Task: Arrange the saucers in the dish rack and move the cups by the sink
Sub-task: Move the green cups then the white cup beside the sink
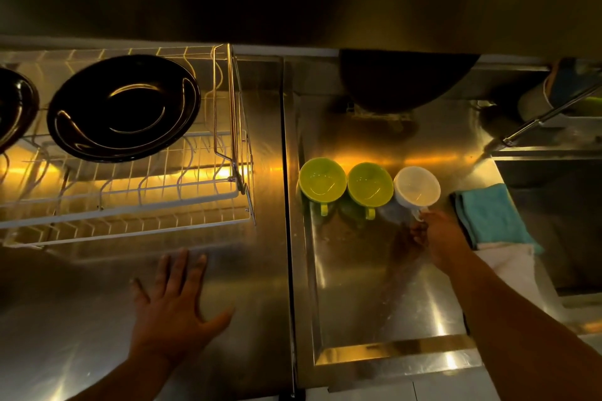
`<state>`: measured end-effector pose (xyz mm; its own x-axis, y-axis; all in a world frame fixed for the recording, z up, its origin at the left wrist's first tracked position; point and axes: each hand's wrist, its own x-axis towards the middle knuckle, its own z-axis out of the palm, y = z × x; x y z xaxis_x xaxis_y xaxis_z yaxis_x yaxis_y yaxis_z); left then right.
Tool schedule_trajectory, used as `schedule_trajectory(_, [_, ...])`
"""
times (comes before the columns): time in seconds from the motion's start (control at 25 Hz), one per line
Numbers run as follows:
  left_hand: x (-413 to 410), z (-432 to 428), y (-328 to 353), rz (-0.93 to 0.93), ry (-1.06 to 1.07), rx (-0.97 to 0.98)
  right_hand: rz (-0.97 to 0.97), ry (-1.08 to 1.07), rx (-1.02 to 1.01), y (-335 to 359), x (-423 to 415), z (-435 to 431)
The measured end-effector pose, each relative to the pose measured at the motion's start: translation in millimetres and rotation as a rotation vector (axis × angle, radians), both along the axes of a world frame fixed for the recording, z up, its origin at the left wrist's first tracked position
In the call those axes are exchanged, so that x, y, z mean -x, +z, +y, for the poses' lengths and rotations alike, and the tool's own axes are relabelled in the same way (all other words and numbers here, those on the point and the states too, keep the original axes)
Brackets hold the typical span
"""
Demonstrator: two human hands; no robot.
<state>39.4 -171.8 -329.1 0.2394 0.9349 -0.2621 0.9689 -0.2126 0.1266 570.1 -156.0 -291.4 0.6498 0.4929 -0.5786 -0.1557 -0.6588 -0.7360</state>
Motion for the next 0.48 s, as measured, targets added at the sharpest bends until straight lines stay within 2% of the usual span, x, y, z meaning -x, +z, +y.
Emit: schedule_trajectory(0.48, [-2.9,-2.1,4.5,-0.006,-0.002,-0.036,0.017,-0.051,0.080,6.2,4.2,4.9])
